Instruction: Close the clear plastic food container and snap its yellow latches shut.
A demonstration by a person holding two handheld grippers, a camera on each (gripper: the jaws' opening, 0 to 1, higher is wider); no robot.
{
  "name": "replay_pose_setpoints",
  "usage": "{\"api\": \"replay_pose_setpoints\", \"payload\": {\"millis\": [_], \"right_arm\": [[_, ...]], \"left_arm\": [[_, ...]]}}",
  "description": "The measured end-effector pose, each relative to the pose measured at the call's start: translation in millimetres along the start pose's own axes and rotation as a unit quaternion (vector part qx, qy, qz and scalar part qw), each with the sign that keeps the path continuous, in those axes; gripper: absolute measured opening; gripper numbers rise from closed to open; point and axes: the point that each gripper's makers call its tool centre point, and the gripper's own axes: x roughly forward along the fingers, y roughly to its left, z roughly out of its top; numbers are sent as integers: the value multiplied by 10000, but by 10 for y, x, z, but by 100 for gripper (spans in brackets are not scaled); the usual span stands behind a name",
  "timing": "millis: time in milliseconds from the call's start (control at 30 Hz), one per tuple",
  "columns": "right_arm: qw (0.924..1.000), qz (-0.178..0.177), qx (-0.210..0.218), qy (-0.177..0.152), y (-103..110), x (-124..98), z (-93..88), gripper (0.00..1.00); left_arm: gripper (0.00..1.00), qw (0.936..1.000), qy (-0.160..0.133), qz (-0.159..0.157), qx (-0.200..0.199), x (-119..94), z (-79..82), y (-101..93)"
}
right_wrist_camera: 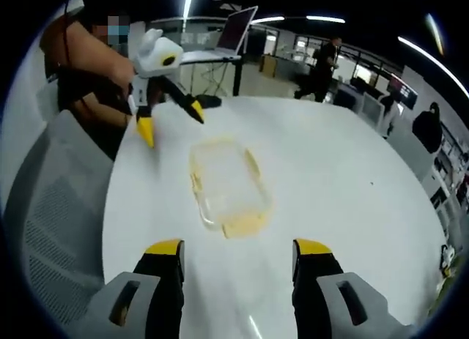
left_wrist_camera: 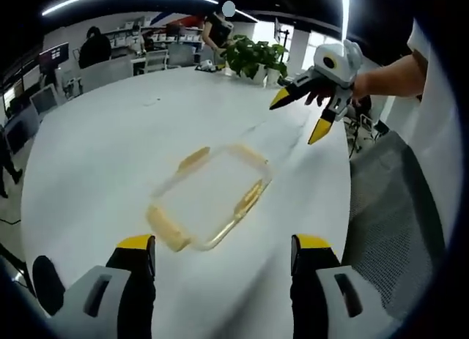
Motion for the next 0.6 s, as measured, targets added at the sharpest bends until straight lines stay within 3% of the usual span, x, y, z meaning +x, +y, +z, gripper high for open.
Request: {"api": "replay_pose_setpoints", "payload": {"millis": [600], "right_arm": [[9972,459,-490,321,4,226,3,61]], "left_arm": [[76,9952,549,-277,761,59,-57,141]]}}
